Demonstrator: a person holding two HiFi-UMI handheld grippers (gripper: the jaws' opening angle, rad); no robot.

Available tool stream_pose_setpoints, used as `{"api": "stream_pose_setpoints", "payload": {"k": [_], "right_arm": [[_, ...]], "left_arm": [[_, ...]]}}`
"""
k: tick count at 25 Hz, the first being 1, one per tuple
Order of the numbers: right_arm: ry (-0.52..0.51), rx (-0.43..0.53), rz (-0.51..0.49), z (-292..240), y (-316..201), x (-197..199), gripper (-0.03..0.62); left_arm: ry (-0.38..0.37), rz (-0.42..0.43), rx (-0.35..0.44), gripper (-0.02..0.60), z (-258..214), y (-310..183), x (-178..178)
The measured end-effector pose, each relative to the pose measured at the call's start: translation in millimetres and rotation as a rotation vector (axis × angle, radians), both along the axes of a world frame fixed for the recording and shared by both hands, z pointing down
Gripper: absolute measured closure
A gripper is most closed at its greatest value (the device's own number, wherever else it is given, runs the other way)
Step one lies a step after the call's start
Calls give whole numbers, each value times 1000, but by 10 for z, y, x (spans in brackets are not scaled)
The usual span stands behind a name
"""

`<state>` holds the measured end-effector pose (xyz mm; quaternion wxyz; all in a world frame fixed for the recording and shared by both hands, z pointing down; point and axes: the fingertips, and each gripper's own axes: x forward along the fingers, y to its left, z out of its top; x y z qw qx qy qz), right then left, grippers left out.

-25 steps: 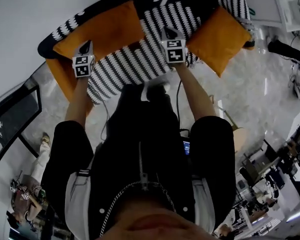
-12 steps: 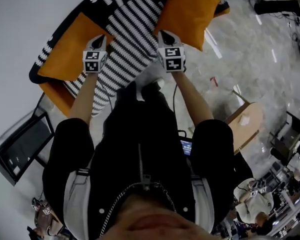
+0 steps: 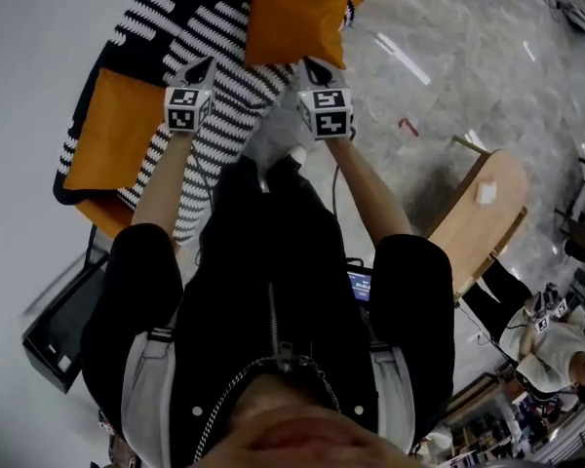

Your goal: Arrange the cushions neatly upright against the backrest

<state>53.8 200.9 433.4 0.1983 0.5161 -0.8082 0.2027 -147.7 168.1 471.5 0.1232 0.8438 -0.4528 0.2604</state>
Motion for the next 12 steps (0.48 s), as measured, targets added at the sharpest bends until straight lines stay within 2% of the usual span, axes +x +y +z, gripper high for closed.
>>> {"api": "stream_pose_setpoints", "payload": {"k": [6,12], "right_arm": [[-27,-36,122,120,108,734,591],[-27,-82,197,274,95,1178,591]], "left_arm": [[-12,141,-25,572,62,-202,862],[-8,224,-33,572,135,-540,1439]]}}
